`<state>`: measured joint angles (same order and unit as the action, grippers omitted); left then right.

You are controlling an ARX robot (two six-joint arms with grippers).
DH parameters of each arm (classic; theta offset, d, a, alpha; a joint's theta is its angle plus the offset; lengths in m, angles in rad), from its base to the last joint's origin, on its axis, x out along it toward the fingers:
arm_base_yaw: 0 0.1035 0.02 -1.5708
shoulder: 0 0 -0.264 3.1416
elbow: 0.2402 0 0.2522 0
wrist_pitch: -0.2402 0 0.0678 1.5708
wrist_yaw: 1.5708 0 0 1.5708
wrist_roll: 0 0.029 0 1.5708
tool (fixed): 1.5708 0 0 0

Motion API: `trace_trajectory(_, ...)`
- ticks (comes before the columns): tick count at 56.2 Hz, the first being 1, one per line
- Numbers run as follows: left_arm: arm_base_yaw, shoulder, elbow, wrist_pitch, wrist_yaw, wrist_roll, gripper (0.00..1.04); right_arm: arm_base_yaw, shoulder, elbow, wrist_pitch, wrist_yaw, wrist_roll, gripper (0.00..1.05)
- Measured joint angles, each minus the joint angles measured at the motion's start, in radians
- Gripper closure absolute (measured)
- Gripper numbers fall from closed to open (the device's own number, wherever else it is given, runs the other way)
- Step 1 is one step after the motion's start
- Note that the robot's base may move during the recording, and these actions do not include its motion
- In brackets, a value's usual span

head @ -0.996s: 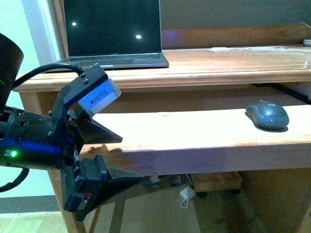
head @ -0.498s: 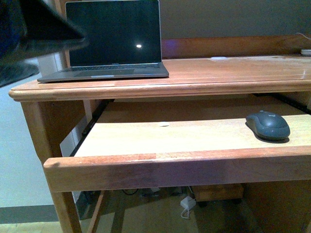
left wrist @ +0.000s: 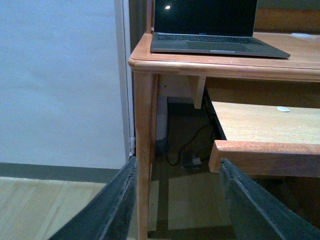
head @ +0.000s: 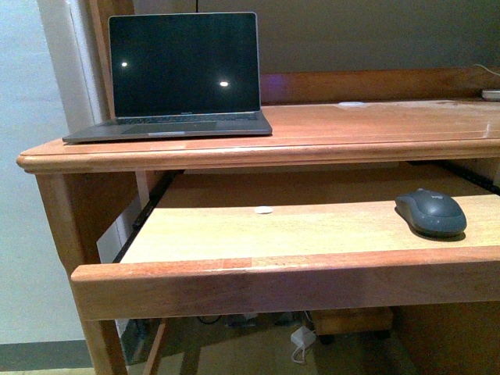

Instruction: Place mouse

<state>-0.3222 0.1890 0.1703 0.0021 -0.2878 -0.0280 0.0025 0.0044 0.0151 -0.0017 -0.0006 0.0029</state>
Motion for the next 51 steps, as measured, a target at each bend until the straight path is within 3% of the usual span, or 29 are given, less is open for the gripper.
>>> trace_trajectory(6, 0.108, -0.074, -0.058, -0.003, 0.088, 0.008, 0.74, 0.000, 0.000, 0.000, 0.000, 0.000, 0.000, 0.07)
trace_trajectory(13, 0.175, -0.101, -0.079, -0.007, 0.159, 0.013, 0.93, 0.000, 0.000, 0.000, 0.000, 0.000, 0.000, 0.07)
trace_trajectory(16, 0.248, -0.113, -0.084, -0.010, 0.254, 0.014, 1.02, 0.000, 0.000, 0.000, 0.000, -0.001, 0.000, 0.07)
trace_trajectory(21, 0.311, -0.124, -0.095, -0.010, 0.274, 0.017, 1.02, 0.000, 0.000, 0.000, 0.000, 0.000, 0.000, 0.07)
trace_trajectory(32, 0.316, -0.138, -0.113, -0.009, 0.285, 0.017, 1.02, 0.000, 0.000, 0.000, 0.000, -0.001, 0.000, 0.07)
trace_trajectory(35, 0.316, -0.143, -0.117, -0.009, 0.286, 0.017, 1.02, -0.049, 0.053, 0.013, -0.016, -0.185, 0.056, 0.07)
trace_trajectory(40, 0.317, -0.174, -0.146, -0.006, 0.288, 0.018, 1.02, -0.039, 0.220, 0.038, 0.086, -0.329, 0.143, 0.07)
trace_trajectory(51, 0.317, -0.183, -0.161, -0.006, 0.286, 0.017, 1.02, 0.081, 0.586, 0.133, 0.381, -0.178, 0.195, 0.07)
